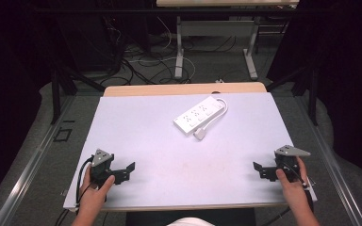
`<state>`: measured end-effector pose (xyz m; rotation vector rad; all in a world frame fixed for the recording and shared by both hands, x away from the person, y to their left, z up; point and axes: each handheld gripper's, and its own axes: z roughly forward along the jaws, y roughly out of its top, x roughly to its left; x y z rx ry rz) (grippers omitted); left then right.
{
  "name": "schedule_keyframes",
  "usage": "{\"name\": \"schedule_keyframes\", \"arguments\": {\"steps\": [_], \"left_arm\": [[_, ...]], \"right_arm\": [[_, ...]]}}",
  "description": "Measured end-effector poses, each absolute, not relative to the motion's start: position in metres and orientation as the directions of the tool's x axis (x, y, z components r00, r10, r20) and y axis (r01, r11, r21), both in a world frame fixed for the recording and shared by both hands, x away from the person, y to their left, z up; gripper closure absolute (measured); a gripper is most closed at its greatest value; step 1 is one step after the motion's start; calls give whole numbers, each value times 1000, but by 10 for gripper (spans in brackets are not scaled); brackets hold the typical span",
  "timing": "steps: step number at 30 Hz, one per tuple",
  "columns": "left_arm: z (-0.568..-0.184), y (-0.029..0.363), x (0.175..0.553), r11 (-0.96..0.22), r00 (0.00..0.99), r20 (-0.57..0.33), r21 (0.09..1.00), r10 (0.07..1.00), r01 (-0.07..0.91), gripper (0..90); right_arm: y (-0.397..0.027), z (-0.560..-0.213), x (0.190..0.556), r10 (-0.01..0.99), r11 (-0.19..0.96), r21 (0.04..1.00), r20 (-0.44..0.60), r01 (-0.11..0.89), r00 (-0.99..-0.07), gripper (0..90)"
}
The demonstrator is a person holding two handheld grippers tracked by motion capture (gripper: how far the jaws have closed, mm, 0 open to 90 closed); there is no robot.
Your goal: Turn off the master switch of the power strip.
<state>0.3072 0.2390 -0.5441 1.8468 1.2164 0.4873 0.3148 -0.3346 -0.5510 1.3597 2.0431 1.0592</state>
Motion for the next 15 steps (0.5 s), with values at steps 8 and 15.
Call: {"name": "schedule_keyframes", "arguments": {"steps": [8, 15], "left_arm": [[-544, 240, 307, -163, 448, -126, 817, 885, 552, 63], [-544, 240, 307, -164, 448, -126, 816, 885, 554, 64]], "right_arm": [[-342, -557, 314, 919, 206, 790, 45, 578, -391, 4], [-343, -561, 311, 920, 210, 788, 42, 579, -390, 3]]}}
